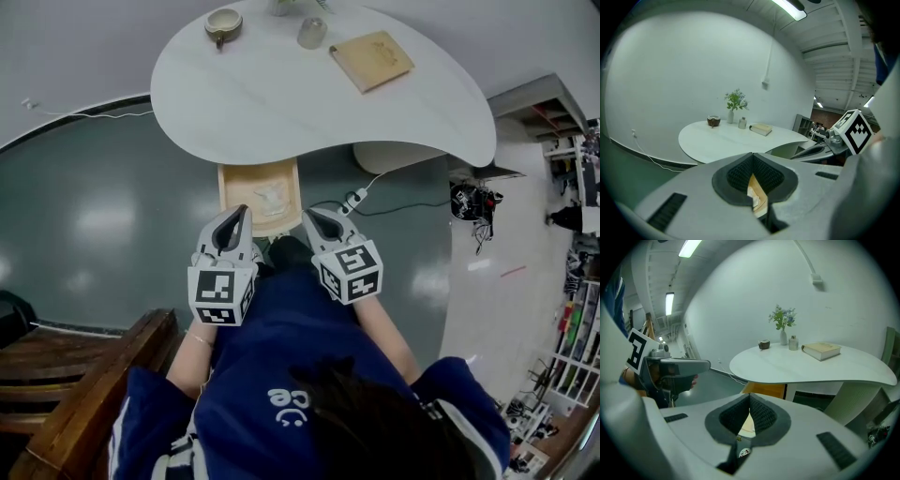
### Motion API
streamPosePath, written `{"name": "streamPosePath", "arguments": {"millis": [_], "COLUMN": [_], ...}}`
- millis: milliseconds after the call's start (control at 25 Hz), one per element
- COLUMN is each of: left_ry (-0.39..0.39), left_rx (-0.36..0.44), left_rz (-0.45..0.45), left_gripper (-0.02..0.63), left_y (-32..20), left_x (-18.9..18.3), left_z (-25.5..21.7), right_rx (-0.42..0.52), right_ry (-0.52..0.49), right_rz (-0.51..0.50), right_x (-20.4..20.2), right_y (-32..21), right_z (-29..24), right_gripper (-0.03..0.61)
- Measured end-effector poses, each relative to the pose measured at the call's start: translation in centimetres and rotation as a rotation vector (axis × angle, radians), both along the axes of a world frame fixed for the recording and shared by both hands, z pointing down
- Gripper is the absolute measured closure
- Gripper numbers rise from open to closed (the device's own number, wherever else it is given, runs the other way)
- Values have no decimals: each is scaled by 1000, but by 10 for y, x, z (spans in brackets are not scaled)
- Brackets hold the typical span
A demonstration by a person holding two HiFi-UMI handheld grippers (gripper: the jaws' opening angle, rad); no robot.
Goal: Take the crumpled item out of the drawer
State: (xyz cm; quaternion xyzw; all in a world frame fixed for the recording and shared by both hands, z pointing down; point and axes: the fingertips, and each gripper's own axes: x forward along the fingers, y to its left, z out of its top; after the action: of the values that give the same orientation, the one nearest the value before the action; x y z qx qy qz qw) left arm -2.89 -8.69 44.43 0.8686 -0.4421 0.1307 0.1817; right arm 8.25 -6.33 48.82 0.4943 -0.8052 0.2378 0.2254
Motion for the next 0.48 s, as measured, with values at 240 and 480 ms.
{"name": "streamPosePath", "arguments": {"millis": [240, 480], "left_ry": [-4, -12], "left_rx": [-15, -28], "left_rz": [-70, -128], "left_gripper": [610, 609], "left_y": [-18, -33], "left_x": [-3, -6], "left_z": [0, -2], "right_rx": [-23, -57], "right_ry": [0, 51], "right_rz": [-77, -201], "right_x": [1, -5], "right_y": [-25, -48], "right_z": [2, 9], "right_gripper": [571, 569]}}
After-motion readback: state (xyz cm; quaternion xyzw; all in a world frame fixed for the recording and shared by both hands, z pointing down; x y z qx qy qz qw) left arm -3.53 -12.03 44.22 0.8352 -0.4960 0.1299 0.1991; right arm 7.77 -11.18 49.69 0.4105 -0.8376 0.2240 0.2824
